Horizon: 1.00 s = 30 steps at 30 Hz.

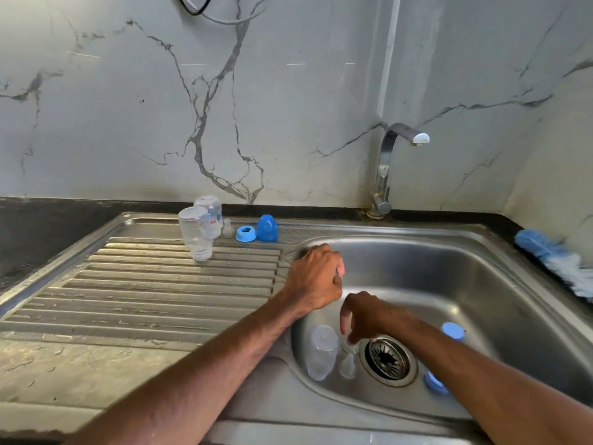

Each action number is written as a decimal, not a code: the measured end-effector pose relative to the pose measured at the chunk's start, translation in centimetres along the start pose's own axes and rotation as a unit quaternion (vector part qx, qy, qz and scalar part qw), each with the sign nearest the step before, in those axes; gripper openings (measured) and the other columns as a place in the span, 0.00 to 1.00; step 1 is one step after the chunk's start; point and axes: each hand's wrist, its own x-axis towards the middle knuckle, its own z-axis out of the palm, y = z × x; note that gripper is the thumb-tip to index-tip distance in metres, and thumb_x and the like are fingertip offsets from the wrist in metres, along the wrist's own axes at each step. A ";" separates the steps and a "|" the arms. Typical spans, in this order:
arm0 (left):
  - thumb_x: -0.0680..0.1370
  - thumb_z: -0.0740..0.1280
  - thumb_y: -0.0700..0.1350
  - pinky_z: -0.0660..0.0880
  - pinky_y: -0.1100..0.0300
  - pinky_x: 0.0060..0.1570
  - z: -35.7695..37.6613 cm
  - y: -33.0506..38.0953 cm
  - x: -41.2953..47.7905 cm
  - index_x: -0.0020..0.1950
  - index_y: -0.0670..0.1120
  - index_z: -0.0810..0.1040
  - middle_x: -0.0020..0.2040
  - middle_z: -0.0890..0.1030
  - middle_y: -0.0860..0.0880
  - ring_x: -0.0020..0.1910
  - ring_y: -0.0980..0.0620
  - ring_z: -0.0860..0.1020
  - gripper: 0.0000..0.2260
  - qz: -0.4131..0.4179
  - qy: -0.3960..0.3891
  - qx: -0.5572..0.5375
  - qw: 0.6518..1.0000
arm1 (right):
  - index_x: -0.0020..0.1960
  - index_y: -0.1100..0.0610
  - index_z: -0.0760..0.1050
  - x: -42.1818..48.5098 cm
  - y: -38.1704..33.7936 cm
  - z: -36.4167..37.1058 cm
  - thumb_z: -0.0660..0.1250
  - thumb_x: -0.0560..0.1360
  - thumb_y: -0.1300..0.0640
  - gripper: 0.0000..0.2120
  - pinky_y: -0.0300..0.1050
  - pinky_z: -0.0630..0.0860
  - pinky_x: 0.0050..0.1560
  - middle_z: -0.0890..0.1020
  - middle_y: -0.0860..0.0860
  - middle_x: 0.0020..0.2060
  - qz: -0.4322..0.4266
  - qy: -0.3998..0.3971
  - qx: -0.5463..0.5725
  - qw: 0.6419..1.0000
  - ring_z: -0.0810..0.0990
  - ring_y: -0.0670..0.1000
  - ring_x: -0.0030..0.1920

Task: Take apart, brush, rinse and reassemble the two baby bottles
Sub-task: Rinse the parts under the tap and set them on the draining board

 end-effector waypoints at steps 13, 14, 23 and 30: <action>0.76 0.70 0.40 0.76 0.53 0.60 0.8 -0.3 2.5 0.52 0.50 0.81 0.56 0.79 0.52 0.58 0.52 0.77 0.08 -0.010 0.004 -0.019 1.000 | 0.48 0.65 0.87 -1.2 3.0 -4.2 0.78 0.71 0.68 0.05 0.48 0.84 0.55 0.88 0.60 0.43 0.064 0.139 0.283 0.947 0.88 0.54 0.46; 0.76 0.69 0.39 0.75 0.52 0.62 0.8 0.1 3.3 0.55 0.48 0.80 0.58 0.79 0.50 0.60 0.51 0.76 0.09 0.003 0.010 -0.016 1.000 | 0.48 0.67 0.86 -1.9 3.8 -4.8 0.76 0.72 0.69 0.05 0.51 0.85 0.55 0.87 0.63 0.44 0.075 0.166 0.389 0.903 0.88 0.58 0.47; 0.76 0.69 0.36 0.63 0.47 0.77 1.4 4.9 14.0 0.82 0.41 0.57 0.82 0.56 0.40 0.79 0.41 0.59 0.36 0.176 0.084 0.208 0.959 | 0.65 0.62 0.78 -4.5 7.5 -8.0 0.64 0.78 0.77 0.20 0.49 0.86 0.50 0.85 0.63 0.50 -0.015 0.190 0.766 0.614 0.86 0.57 0.49; 0.82 0.66 0.40 0.61 0.46 0.77 2.6 4.5 17.3 0.74 0.41 0.71 0.78 0.65 0.41 0.79 0.41 0.60 0.21 0.203 0.025 0.418 0.885 | 0.60 0.67 0.80 -4.2 6.7 -6.7 0.72 0.76 0.71 0.13 0.49 0.86 0.49 0.85 0.65 0.54 -0.008 0.246 0.688 0.683 0.87 0.58 0.51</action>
